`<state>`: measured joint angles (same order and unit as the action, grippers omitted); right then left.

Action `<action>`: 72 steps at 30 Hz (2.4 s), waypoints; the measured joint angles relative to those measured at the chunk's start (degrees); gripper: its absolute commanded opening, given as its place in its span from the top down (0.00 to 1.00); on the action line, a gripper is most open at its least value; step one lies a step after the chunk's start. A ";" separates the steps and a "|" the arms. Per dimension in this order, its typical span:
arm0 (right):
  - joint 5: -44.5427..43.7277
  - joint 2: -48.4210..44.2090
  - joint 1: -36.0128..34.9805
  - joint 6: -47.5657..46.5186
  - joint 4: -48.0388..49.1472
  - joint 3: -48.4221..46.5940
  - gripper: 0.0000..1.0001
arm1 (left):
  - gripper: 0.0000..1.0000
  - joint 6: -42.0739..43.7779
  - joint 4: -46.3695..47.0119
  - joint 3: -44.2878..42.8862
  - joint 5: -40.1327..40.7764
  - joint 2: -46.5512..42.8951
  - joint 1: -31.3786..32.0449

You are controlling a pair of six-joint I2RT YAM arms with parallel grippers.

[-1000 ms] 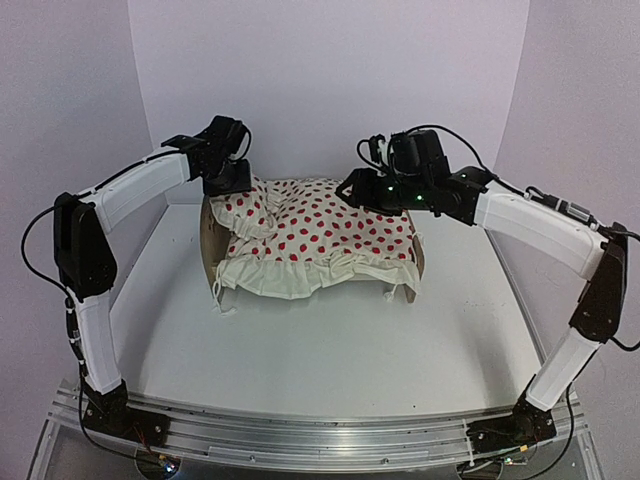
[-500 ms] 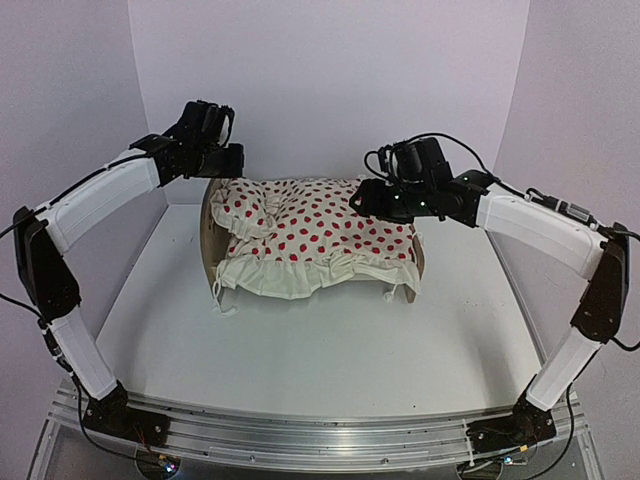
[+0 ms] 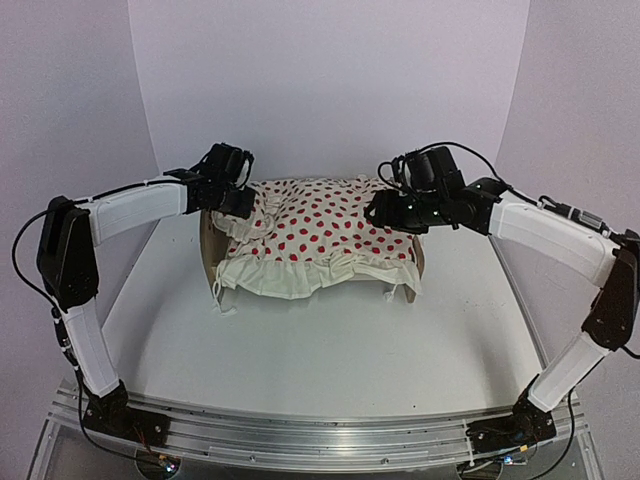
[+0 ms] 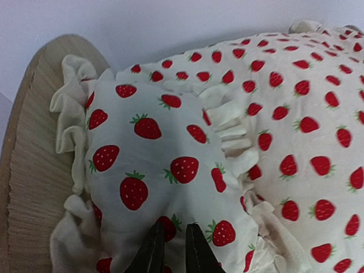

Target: Set up the pet bed

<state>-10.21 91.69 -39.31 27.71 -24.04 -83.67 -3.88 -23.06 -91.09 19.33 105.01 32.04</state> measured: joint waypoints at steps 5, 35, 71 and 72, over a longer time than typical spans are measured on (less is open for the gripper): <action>-0.57 -1.22 0.03 0.34 -0.06 1.16 0.40 | 0.81 -0.55 -1.12 0.69 0.05 0.42 -0.73; 17.10 -1.85 30.88 -17.22 -8.78 11.60 0.41 | 0.53 2.73 1.41 30.49 -4.52 -32.74 -27.98; 30.05 2.64 29.98 -58.10 -5.77 13.62 1.00 | 0.52 2.99 0.19 33.71 -7.87 -33.84 -29.85; 29.54 -0.88 29.25 -57.72 -5.84 15.94 1.00 | 0.52 2.99 0.27 33.71 -7.89 -33.78 -29.85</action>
<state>19.33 90.82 -10.06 -30.01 -29.87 -67.73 -0.89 -22.79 -57.39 11.44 71.23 2.19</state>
